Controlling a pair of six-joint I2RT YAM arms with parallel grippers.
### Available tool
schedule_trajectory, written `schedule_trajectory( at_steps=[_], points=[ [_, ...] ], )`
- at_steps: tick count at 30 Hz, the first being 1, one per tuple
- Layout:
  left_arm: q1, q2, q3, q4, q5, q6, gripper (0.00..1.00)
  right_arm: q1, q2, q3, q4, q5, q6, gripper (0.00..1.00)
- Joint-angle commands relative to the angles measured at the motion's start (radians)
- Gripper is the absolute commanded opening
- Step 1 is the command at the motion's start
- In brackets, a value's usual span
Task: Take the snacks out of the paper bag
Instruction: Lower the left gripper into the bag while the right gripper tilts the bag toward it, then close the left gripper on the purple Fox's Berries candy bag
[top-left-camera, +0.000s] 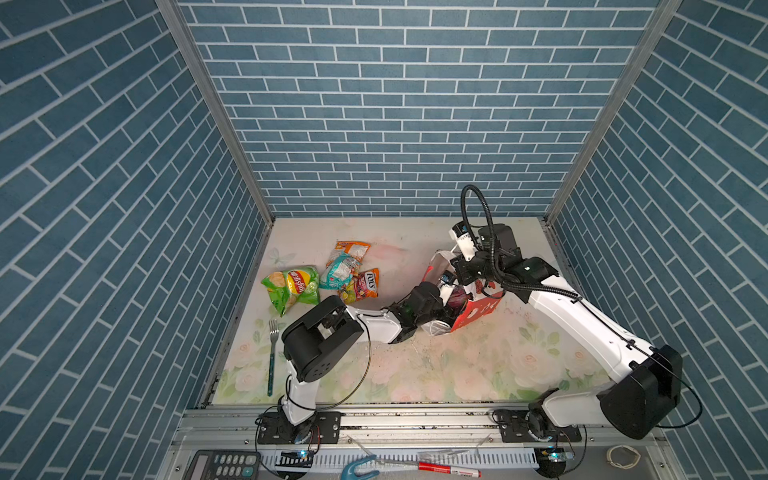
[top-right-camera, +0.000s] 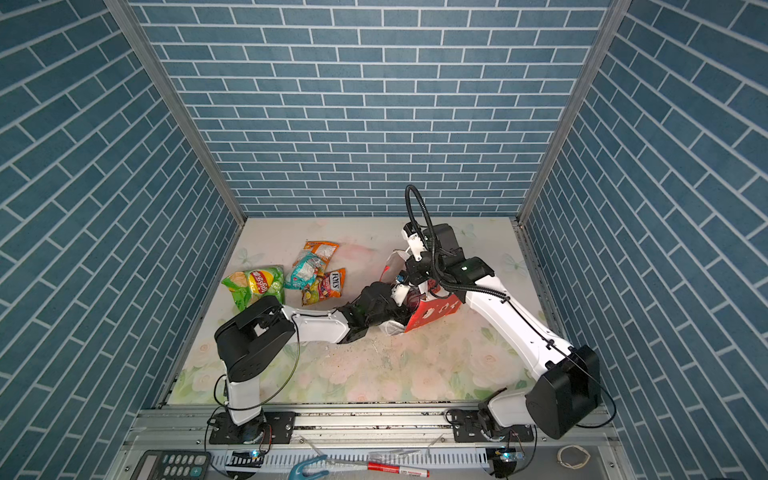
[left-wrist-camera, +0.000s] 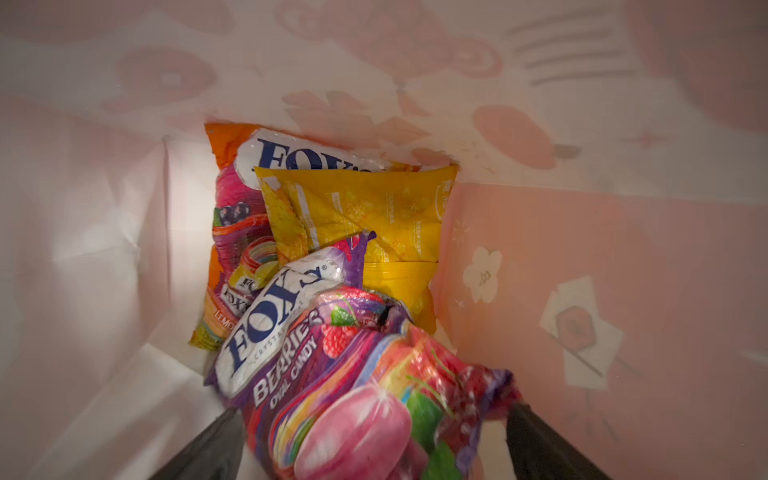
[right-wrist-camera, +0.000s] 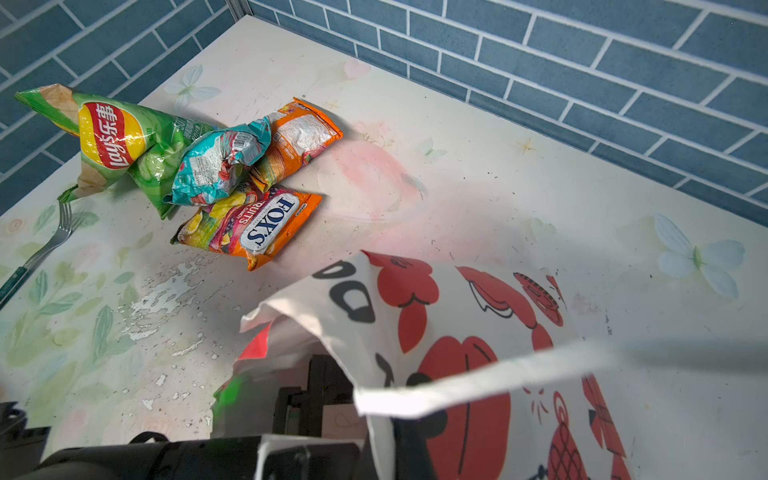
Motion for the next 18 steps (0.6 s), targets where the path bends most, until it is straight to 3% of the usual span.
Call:
schedule_trajectory(
  at_steps=[1, 18],
  points=[
    [-0.006, 0.044, 0.036, -0.006, 0.011, -0.009, 0.99, 0.003, -0.014, -0.005, 0.052, -0.009, -0.018, 0.0],
    [-0.006, 0.201, 0.169, -0.069, -0.025, -0.039, 1.0, 0.002, -0.012, -0.028, 0.106, -0.009, 0.003, 0.0]
  ],
)
